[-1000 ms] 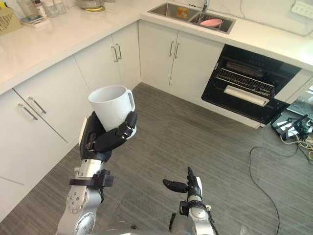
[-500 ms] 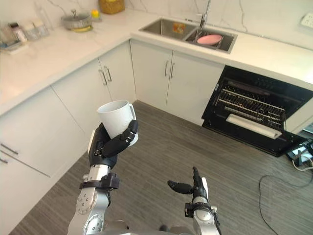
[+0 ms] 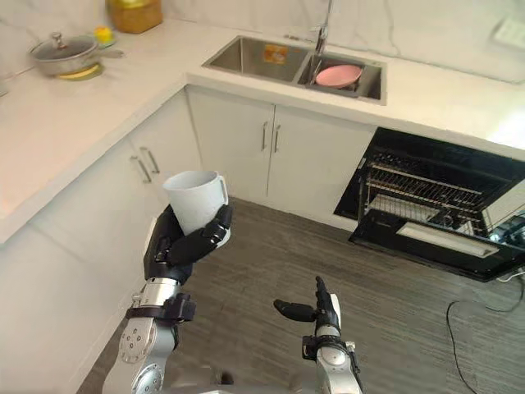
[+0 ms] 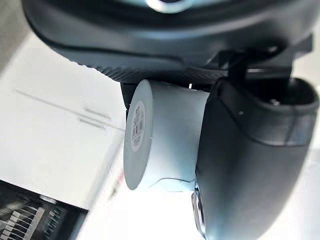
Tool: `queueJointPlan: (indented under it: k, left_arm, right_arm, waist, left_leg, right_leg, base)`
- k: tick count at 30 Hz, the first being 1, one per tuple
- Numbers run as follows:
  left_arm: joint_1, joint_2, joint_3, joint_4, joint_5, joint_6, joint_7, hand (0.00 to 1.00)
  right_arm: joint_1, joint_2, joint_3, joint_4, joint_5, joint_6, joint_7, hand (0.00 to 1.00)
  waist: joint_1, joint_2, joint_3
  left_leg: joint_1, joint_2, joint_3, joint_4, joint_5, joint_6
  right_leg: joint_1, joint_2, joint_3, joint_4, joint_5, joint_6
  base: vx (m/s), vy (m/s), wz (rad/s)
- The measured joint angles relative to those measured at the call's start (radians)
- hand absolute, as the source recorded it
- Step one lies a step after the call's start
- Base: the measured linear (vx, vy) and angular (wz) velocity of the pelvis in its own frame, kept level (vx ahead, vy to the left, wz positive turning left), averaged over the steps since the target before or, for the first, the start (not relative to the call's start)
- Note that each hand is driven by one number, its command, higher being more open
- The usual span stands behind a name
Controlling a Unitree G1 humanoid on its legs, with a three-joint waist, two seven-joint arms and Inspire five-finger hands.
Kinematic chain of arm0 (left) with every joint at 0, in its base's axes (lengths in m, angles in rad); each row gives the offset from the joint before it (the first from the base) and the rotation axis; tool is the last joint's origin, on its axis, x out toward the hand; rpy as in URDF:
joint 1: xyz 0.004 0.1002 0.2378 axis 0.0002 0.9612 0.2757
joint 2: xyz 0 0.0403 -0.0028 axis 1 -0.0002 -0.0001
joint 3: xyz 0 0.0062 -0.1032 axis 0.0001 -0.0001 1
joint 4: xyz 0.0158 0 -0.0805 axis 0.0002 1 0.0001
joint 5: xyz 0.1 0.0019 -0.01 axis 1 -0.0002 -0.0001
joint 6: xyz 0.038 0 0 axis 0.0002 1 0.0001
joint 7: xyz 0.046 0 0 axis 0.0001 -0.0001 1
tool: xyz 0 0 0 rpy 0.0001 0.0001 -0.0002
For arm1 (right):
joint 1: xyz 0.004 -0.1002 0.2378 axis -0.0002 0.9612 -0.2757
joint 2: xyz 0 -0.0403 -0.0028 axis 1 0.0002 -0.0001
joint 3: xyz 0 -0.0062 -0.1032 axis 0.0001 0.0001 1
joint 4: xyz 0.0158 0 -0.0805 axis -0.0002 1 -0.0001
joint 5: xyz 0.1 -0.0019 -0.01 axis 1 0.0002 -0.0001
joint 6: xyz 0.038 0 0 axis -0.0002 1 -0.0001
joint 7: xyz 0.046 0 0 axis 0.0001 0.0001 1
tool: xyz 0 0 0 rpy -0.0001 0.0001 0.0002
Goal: Walk over to the sink, pick up the cup, carry it to the dishwasher, place the cup inside the dishwasher, then close the dishwasher door
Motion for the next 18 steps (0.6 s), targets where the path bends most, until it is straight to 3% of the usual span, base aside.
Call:
queueJointPlan:
  k: [2,5,7,8,9,10,11,12,13,15,18]
  left_arm:
    - [-0.004,0.000,-0.010,-0.022,0.000,-0.017,-0.001,0.00]
    - [-0.017,0.000,-0.011,0.001,-0.001,-0.024,0.003,0.00]
    - [-0.017,0.002,-0.010,0.039,0.000,-0.023,0.003,0.00]
    - [-0.023,-0.008,-0.016,0.090,0.000,-0.021,0.001,0.00]
    - [-0.020,-0.018,-0.017,0.115,0.000,-0.010,0.001,0.00]
    - [-0.017,-0.036,-0.017,0.144,0.000,0.006,0.002,0.00]
    - [-0.017,-0.040,-0.016,0.146,0.000,0.008,0.002,0.00]
    - [-0.017,-0.053,-0.013,0.147,0.000,0.014,0.002,0.00]
    - [-0.017,-0.064,-0.014,0.145,0.000,0.015,0.001,0.00]
    - [-0.012,-0.071,-0.016,0.130,0.000,0.015,-0.002,0.00]
    - [-0.001,-0.074,-0.012,0.097,0.000,0.009,-0.010,0.00]
  right_arm:
    - [-0.012,0.012,0.002,-0.017,0.000,-0.001,0.001,1.00]
    - [-0.020,0.009,0.002,-0.019,0.000,-0.001,0.000,1.00]
    - [-0.017,0.000,0.015,-0.009,0.000,0.000,0.000,1.00]
    - [-0.014,-0.022,0.020,0.011,-0.001,0.000,0.000,1.00]
    - [-0.015,-0.036,0.020,0.023,-0.001,0.008,0.000,1.00]
    - [-0.006,-0.052,0.020,0.016,-0.001,0.014,0.000,1.00]
    - [-0.005,-0.053,0.020,0.014,0.000,0.014,-0.001,1.00]
    - [0.007,-0.057,0.020,-0.007,0.000,0.015,-0.001,1.00]
    - [0.032,-0.055,0.028,-0.052,0.001,0.015,-0.007,1.00]
    - [0.061,-0.055,0.028,-0.131,0.004,0.012,-0.013,1.00]
    - [0.055,-0.059,0.027,-0.196,0.011,-0.017,-0.022,1.00]
  waist:
    - [-0.003,0.002,-0.002]
    - [-0.008,-0.003,-0.006]
    - [-0.031,-0.023,-0.019]
    - [-0.048,-0.022,-0.030]
    - [-0.047,0.004,-0.035]
    - [-0.053,0.039,-0.032]
    - [-0.053,0.042,-0.029]
    - [-0.052,0.055,-0.023]
    - [-0.035,0.062,-0.023]
    - [-0.026,0.061,-0.022]
    - [0.002,0.063,-0.028]
  left_leg:
    - [0.042,0.016,0.014,-0.015,-0.027,-0.013]
    - [0.127,0.036,0.040,-0.077,-0.053,-0.046]
    - [0.174,0.028,0.036,-0.111,-0.069,-0.080]
    - [0.213,0.031,0.018,-0.117,-0.087,-0.109]
    - [0.224,0.056,0.010,-0.108,-0.088,-0.111]
    - [0.203,0.095,-0.016,0.017,-0.084,-0.119]
    - [0.189,0.106,-0.020,0.057,-0.079,-0.129]
    - [0.119,0.150,-0.041,0.271,-0.025,-0.184]
    - [0.046,0.187,-0.069,0.459,-0.006,-0.205]
    - [-0.037,0.224,-0.064,0.604,-0.015,-0.187]
    - [-0.157,0.221,-0.058,0.546,-0.045,-0.135]
  right_leg:
    - [-0.069,0.012,-0.069,-0.058,-0.011,-0.020]
    - [-0.130,0.046,-0.183,-0.289,-0.004,-0.050]
    - [-0.134,0.102,-0.195,-0.539,0.136,-0.101]
    - [-0.120,0.112,-0.173,-0.532,0.221,-0.175]
    - [-0.107,0.135,-0.182,-0.527,0.212,-0.179]
    - [-0.056,0.170,-0.194,-0.543,0.174,-0.193]
    - [-0.045,0.178,-0.196,-0.548,0.167,-0.196]
    - [0.012,0.210,-0.193,-0.582,0.155,-0.208]
    - [0.075,0.238,-0.177,-0.626,0.149,-0.217]
    - [0.173,0.259,-0.153,-0.699,0.147,-0.221]
    - [0.255,0.262,-0.076,-0.768,0.138,-0.212]
  base:
    - [0.37,0.004,-0.29]
    - [0.35,-0.052,-0.22]
    - [0.59,-0.120,0.12]
    - [0.55,-0.112,0.11]
    - [0.56,-0.137,0.02]
    - [0.42,-0.112,-0.14]
    - [0.52,-0.166,-0.14]
    - [0.49,-0.131,-0.24]
    - [0.56,-0.121,-0.39]
    - [0.41,-0.058,-0.35]
    - [0.30,0.028,-0.61]
